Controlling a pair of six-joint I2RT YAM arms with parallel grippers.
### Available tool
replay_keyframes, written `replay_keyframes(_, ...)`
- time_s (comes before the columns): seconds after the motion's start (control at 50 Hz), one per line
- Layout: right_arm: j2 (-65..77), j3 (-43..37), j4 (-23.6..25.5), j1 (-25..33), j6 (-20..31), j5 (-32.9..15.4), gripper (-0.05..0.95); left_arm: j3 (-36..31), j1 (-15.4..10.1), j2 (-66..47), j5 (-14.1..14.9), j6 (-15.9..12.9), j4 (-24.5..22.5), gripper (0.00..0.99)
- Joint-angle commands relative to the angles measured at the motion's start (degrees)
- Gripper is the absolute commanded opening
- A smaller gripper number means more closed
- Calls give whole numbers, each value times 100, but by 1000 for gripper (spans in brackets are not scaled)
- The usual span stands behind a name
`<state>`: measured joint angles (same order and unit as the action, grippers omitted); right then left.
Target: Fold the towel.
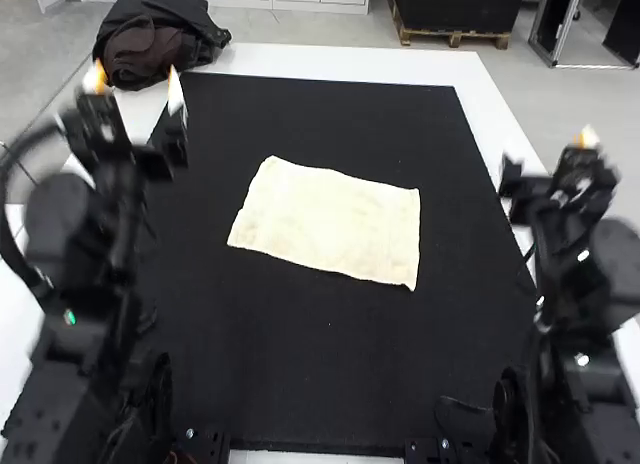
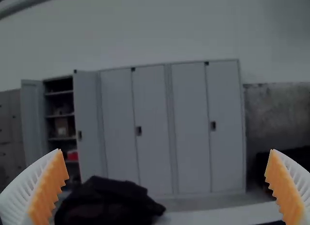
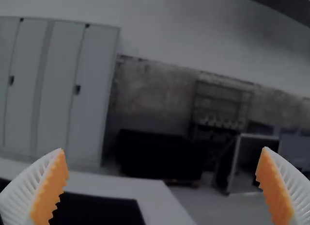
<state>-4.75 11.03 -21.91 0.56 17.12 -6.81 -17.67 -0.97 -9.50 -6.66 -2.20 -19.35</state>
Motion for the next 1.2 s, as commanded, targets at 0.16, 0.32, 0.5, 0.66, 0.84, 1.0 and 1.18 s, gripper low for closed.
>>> replay_keyframes(0.16, -2856, 1833, 38, 94, -965, -233, 908, -1652, -131, -2777, 244, -53, -7, 959)
replay_keyframes(0.32, -4367, 2334, 47, 102, -1519, -93, 905, -2082, -17, -4333, -125, 167, -95, 957)
replay_keyframes(0.5, -5703, 2387, 20, 146, -1871, -49, 898, -2082, 159, -5501, -319, 668, -156, 952)
replay_keyframes(0.66, -6266, 1947, -604, 208, -1827, -576, 900, -1801, 238, -6284, -600, 896, -376, 956)
replay_keyframes(0.84, -6283, 1719, -1157, 867, -1053, -277, 902, -1678, 203, -6925, -292, 264, -508, 957)
replay_keyframes(1.0, -6380, 1736, -806, 902, -1001, 452, 897, -1784, 106, -7426, 560, 123, -297, 957)
replay_keyframes(1.18, -6582, 1877, -199, 542, -1168, 751, 910, -2320, 106, -7883, 1193, 9, 46, 959)
